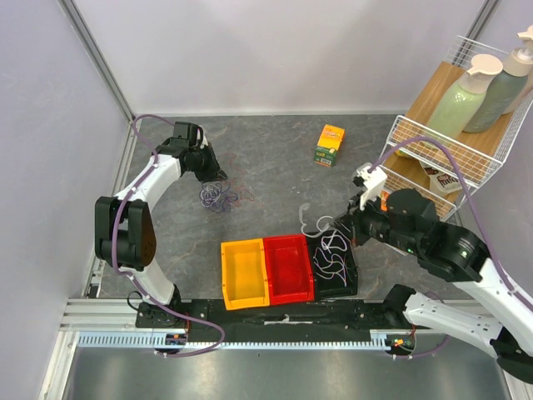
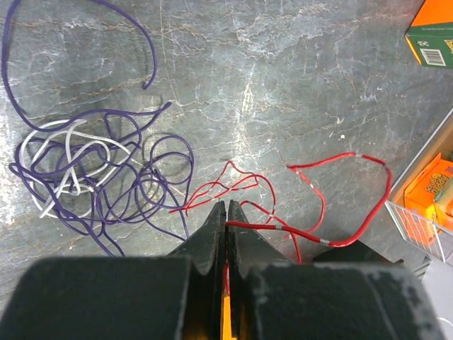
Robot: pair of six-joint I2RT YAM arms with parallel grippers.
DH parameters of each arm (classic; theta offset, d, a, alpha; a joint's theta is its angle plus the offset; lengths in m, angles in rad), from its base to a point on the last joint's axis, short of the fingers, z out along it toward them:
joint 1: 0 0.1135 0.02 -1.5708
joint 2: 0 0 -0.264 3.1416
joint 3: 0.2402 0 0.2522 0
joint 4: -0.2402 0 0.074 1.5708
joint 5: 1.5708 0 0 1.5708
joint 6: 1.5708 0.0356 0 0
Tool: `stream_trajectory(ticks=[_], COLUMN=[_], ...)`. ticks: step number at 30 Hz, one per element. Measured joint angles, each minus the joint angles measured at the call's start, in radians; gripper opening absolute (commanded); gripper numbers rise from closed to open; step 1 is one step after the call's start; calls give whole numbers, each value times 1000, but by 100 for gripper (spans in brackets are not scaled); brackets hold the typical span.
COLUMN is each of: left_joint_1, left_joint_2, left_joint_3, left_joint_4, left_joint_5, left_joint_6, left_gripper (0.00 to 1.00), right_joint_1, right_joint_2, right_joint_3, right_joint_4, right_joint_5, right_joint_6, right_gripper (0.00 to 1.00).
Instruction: Untangle the cables
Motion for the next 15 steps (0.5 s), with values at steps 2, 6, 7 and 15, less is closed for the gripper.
stream_trajectory(ticks=[2,6,7,15], left_joint_1=[1,6,8,12], left_joint_2=[0,0,0,0], left_joint_3=[0,0,0,0], left_joint_4=[0,0,0,0], left_joint_5=[14,31,33,39], left_joint_6=[0,1,1,1], left_gripper=[2,2,2,2], right_joint_1=[0,0,0,0], right_joint_2=[-40,-103,-112,-100], right_joint_3=[-5,-14,-22,-269], right_joint_4=[-34,-68,-69,-60], right_joint_5=[2,8,9,63], right_joint_6=[18,55,63,170], right_gripper=[0,0,0,0])
